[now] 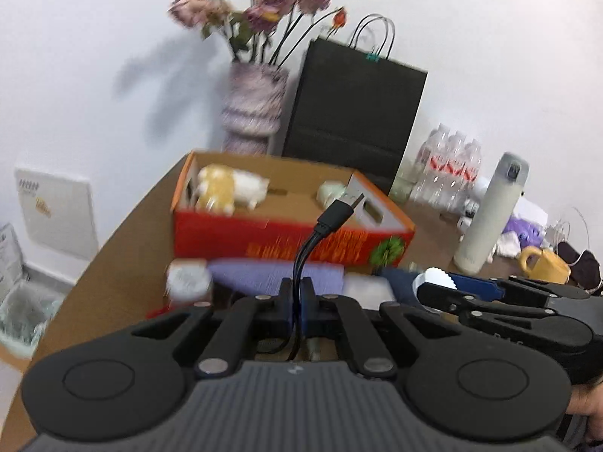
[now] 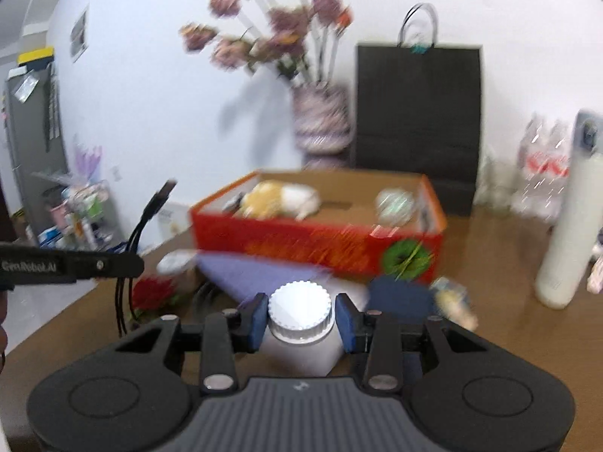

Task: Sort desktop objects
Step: 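Grasp the black cable with the left tool while the right tool grasps the white lid, then drop the cable and white lid into the cardboard box with both tools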

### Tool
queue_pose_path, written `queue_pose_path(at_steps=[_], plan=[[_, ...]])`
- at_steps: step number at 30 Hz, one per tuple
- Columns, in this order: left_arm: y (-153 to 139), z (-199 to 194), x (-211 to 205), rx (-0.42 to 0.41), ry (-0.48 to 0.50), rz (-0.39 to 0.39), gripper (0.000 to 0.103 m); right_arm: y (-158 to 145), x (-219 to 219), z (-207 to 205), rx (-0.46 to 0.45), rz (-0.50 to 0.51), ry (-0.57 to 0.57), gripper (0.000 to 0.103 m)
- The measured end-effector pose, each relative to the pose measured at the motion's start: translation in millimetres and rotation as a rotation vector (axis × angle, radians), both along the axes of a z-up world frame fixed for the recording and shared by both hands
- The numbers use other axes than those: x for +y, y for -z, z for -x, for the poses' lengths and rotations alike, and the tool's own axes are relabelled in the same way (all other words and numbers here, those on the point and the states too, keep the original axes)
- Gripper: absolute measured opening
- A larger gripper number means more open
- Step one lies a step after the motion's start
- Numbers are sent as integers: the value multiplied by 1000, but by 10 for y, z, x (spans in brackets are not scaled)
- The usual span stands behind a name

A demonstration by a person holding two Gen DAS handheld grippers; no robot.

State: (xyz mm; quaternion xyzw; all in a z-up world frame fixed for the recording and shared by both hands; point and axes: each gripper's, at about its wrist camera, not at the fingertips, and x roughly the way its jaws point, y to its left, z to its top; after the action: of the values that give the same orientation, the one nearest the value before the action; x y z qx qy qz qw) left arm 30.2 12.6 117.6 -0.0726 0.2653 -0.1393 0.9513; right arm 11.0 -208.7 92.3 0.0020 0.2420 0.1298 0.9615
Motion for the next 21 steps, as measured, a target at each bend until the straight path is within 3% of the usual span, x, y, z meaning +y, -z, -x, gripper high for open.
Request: queue_pose_path(at_steps=[3, 6, 10, 12, 17, 21], plan=[[-289, -275, -94, -59, 16, -10, 5, -190, -124, -216, -47, 7, 20, 37], [-616, -688, -247, -125, 27, -86, 5, -421, -208, -510, -100, 19, 22, 37], [-784, -1483, -468, -76, 29, -142, 5, -602, -289, -1085, -80, 5, 5, 37], [-720, -1864, -607, -31, 64, -188, 5, -579, -307, -1488, -8, -7, 14, 37], [-189, -2705, -1084, 99, 74, -394, 5, -329, -287, -2375, 137, 63, 24, 37], [218, -3035, -1141, 197, 96, -342, 5, -67, -310, -2653, 216, 52, -22, 37]])
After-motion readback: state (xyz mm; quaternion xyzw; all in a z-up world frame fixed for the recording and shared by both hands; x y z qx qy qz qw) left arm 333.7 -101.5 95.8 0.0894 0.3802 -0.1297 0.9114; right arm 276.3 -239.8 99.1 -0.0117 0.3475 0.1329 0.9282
